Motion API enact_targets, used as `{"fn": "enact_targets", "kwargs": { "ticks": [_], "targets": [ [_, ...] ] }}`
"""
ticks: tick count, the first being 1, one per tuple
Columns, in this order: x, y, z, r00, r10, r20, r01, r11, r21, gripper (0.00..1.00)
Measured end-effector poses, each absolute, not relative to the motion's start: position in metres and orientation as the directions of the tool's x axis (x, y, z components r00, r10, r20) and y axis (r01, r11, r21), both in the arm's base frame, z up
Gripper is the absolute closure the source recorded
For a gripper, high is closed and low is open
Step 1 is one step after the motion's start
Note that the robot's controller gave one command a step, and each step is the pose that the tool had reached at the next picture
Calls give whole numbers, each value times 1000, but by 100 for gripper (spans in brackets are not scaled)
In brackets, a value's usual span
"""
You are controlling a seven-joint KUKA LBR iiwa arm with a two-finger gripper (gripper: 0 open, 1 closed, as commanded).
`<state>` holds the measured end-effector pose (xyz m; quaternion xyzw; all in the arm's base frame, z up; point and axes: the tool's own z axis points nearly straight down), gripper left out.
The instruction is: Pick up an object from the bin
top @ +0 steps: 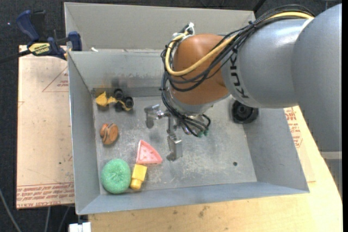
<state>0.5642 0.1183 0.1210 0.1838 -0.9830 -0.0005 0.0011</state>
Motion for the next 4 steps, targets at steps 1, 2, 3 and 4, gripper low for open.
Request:
{"fn": "enact_targets", "kwargs": {
  "ticks": [1, 2, 3, 4],
  "targets": [
    [549, 130, 102, -866, -500, -4, -500, 866, 1, 0],
    [537, 136, 82, -767, -641, -2, -641, 767, 0, 0],
    [524, 155, 72, -497, -868, -7, -868, 497, -2, 100],
    [524, 155, 72, -497, -868, -7, -868, 497, -2, 100]
  ]
}}
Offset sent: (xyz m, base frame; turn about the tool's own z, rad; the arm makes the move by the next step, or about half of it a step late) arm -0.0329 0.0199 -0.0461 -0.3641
